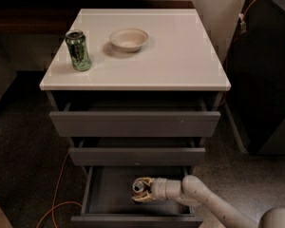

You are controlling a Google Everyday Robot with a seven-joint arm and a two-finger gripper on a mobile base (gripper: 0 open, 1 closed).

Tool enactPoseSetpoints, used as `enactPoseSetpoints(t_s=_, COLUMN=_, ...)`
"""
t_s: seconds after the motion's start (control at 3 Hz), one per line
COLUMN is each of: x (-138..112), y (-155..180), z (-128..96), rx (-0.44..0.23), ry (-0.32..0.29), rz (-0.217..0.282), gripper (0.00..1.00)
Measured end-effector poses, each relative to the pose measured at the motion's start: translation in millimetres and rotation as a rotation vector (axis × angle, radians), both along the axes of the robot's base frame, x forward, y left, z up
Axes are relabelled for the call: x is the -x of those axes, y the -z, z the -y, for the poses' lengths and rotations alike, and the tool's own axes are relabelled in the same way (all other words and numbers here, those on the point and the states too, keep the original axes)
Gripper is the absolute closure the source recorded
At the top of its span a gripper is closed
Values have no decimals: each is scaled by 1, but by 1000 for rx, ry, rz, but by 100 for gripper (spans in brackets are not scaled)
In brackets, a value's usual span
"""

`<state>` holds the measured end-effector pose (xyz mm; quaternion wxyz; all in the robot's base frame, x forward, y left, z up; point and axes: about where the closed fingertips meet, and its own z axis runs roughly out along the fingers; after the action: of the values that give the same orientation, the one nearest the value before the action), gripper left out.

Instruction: Place orange can into bottom drawer

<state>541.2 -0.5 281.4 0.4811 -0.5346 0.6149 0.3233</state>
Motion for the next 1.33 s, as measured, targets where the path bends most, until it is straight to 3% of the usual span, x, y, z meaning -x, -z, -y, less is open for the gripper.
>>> enactPoseSetpoints(t_s=0.67, x=-11, y=44, z=-13, rx=-35, ry=-42, rz=-37, gripper=100)
enactPoseSetpoints(t_s=1.33, x=-13, y=84, z=-27, rx=-40, ry=-66, rz=-71, gripper=56)
